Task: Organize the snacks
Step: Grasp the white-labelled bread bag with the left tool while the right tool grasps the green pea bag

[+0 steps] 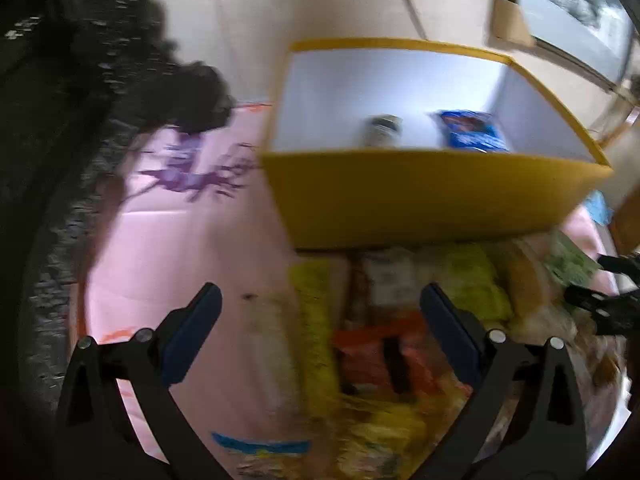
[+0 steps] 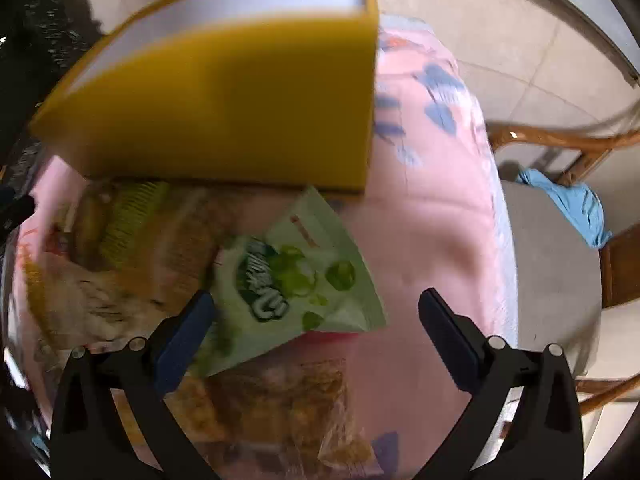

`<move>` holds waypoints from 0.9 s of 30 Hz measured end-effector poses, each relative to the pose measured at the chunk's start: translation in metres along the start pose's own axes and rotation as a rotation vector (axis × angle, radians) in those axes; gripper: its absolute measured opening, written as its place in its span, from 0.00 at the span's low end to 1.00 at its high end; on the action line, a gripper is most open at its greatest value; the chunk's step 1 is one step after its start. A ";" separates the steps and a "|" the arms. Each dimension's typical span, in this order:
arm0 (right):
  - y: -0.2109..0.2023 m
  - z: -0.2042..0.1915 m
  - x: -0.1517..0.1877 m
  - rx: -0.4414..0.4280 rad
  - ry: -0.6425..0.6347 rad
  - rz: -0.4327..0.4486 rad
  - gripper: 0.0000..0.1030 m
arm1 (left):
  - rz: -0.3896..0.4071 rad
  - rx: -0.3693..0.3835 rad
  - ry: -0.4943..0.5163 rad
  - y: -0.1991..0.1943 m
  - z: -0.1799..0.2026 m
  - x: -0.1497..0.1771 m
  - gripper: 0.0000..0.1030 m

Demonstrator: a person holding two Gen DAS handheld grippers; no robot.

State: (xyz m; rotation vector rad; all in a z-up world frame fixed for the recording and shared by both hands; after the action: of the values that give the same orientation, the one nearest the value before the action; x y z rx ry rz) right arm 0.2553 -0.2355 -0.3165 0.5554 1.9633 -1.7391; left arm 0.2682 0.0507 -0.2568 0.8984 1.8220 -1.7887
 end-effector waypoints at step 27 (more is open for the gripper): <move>-0.064 -0.008 -0.030 -0.256 0.248 0.162 0.20 | -0.232 0.190 -0.071 0.044 0.047 0.036 0.53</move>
State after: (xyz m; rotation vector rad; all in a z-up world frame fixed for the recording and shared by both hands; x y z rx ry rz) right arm 0.2420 -0.2349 -0.2463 0.8441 2.1979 -1.3477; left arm 0.2675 0.0077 -0.3171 0.7020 1.7953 -2.1376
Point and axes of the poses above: each gripper's, at about its wrist camera, not at the fingertips, and y roughly the way its jaws point, z to its right, x to its underside, the point moved 7 cm from there along y, roughly the way its jaws point, and after that the axes turned 11 degrees about z, right-handed, at the moved point
